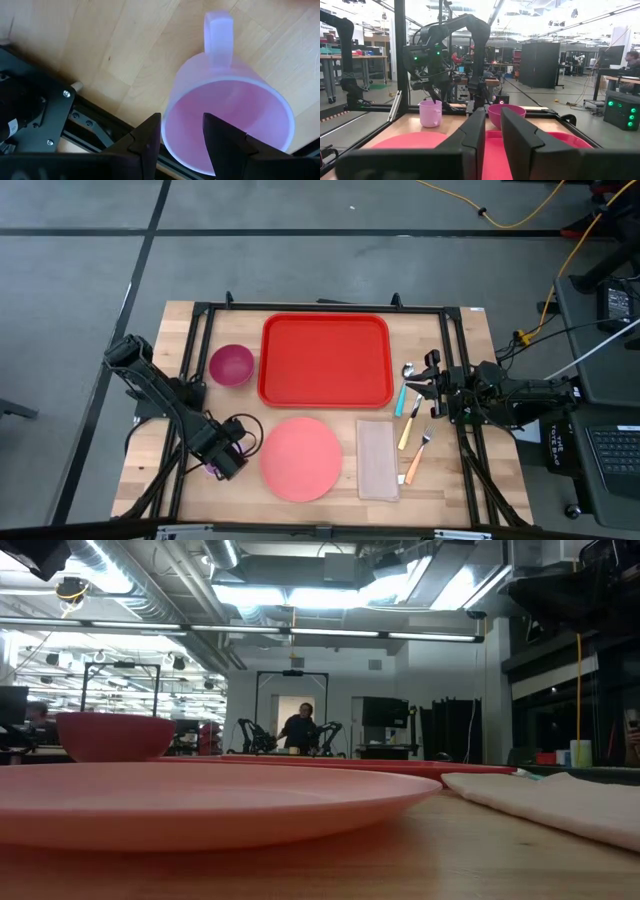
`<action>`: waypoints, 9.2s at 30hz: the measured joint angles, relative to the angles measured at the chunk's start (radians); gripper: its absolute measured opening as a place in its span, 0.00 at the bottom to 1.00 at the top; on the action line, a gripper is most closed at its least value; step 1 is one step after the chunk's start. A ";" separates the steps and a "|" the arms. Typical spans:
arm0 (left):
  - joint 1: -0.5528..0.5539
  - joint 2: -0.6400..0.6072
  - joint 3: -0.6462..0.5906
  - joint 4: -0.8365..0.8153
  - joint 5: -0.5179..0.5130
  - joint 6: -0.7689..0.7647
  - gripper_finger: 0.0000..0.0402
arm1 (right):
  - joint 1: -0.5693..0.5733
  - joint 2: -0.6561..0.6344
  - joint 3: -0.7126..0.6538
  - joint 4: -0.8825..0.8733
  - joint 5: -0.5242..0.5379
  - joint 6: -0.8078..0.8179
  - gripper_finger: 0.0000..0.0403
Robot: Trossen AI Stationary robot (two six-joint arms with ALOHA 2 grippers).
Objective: Set up tray
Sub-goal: Put the purple mug on the top left of the red tray
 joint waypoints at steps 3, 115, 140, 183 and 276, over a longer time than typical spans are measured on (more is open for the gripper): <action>0.000 0.000 0.000 0.000 -0.001 0.000 0.35 | 0.000 0.000 0.000 0.000 0.000 0.000 0.17; -0.042 -0.108 -0.100 0.112 -0.052 -0.134 0.28 | 0.000 0.000 0.000 -0.033 0.000 0.001 0.17; -0.041 -0.096 -0.135 0.160 -0.042 -0.062 0.17 | 0.000 0.000 0.000 -0.034 0.000 0.001 0.17; 0.038 -0.158 -0.014 -0.018 -0.182 0.074 0.01 | 0.000 0.000 0.000 -0.036 0.000 0.115 0.17; 1.458 0.426 0.658 0.052 -0.042 2.143 0.01 | -0.083 0.031 0.000 -0.176 0.341 -0.005 0.01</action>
